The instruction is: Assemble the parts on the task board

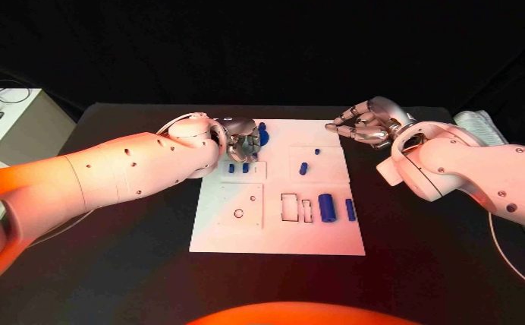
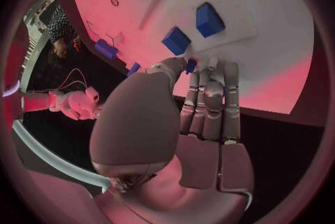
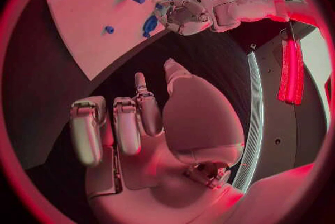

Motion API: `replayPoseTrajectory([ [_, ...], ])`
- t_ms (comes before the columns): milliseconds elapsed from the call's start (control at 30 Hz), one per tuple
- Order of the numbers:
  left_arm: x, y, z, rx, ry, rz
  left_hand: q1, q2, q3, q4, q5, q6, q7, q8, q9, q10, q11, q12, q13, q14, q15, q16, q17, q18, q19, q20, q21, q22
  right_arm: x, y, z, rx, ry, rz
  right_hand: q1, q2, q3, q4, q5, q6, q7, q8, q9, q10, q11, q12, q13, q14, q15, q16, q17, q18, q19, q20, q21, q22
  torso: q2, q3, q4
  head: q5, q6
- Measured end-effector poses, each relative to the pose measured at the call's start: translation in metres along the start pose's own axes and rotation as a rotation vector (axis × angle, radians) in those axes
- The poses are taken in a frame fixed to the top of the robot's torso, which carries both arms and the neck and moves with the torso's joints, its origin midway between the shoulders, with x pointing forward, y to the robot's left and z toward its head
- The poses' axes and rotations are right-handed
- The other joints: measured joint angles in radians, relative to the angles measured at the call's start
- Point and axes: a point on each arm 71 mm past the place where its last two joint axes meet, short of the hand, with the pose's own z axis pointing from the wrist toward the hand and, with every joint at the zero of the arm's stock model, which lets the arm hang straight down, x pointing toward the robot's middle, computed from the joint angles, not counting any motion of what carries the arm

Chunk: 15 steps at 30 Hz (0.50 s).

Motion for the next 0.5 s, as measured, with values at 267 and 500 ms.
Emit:
replayPoseTrajectory([
  [267,-0.0003,-0.0007,0.0012,-0.003,0.003,0.001,0.023,0.012,0.029,-0.013,0.0,0.029,-0.002,-0.007,-0.016,0.04,-0.011,-0.02,-0.019,0.025,-0.01,0.031,0.015,0.0,0.004,-0.004,0.022,0.015,0.0002,0.0002,0.0,0.0,0.0,0.0,0.007,0.007,0.0,0.0,0.0,0.0,0.0,0.0,0.0,0.0,0.0,0.0,0.0,0.0,0.0,0.0,0.0,0.0,0.0,0.0,0.0,0.0,0.0,0.0003,-0.0004,0.0,0.001],
  [500,-0.0005,-0.0011,0.0017,-0.003,0.002,0.0,0.027,0.016,0.042,-0.02,0.0,0.042,-0.004,-0.007,-0.022,0.059,-0.016,-0.033,-0.029,0.032,-0.015,0.038,0.019,0.0,0.004,-0.004,0.033,0.023,0.0003,0.0003,-0.0001,-0.001,0.001,0.0,0.007,0.007,0.0,0.0,0.0,0.0,0.0,0.0,0.0,0.0,0.0,0.0,0.0,0.0,0.0,0.0,0.0,0.0,0.0,0.0,0.0,0.0,0.0,0.0004,-0.0004,-0.001,0.0],
])
